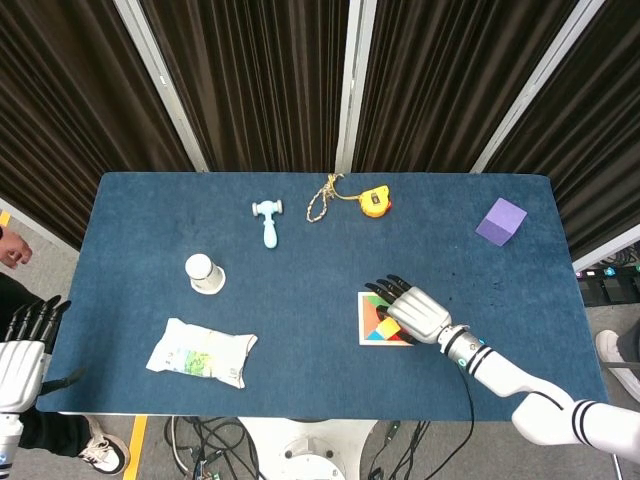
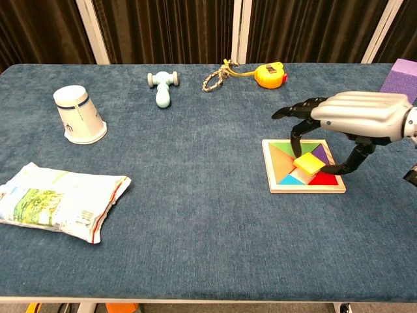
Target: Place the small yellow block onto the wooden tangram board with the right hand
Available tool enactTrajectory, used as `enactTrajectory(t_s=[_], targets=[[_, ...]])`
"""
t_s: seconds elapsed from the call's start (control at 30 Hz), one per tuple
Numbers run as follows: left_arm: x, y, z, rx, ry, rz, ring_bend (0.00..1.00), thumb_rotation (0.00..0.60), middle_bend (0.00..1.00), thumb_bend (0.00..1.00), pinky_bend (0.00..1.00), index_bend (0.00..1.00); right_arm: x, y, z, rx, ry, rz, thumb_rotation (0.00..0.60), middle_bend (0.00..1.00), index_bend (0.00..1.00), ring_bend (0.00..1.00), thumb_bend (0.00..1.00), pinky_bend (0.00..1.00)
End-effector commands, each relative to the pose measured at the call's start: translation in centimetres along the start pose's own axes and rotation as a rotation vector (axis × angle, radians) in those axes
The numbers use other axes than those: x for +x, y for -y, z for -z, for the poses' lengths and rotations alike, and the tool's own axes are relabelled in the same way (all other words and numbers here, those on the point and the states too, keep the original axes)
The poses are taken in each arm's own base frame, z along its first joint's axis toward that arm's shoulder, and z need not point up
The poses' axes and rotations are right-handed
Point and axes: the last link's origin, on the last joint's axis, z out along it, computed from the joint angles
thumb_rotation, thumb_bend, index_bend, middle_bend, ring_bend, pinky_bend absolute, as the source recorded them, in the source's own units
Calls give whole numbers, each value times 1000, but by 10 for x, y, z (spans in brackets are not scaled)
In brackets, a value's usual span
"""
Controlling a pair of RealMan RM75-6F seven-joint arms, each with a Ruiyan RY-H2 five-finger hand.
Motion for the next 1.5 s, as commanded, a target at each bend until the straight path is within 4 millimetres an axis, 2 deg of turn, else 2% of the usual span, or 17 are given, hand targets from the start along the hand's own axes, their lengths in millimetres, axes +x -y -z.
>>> enactTrajectory(t_s=[0.03,0.57,1.1,1.33,1.43,1.5], targets=[[0,1,0,1,-1,1,0,600,39,0,48,96,-1,3,-3,13,7,13,600,0,496,0,263,0],[0,4,1,4,-4,8,0,600,39,0,48,101,-4,2,-8,14,34,64,600,0,482,0,264,0],[2,5,2,7,-6,11,0,600,39,0,48,101,-5,1,-11,5,52,69,600,0,377,0,264,0],[2,5,2,8,-8,10,0,600,40,0,48,101,-6,1,-12,2,65,70,600,0,209,0,258,0],[2,5,2,9,-7,11,0,600,40,0,48,101,-4,1,-11,3,61,67,600,0,105,0,243,0],[2,5,2,9,-7,11,0,600,39,0,48,101,-2,0,-10,0,52,64,600,0,80,0,240,0]])
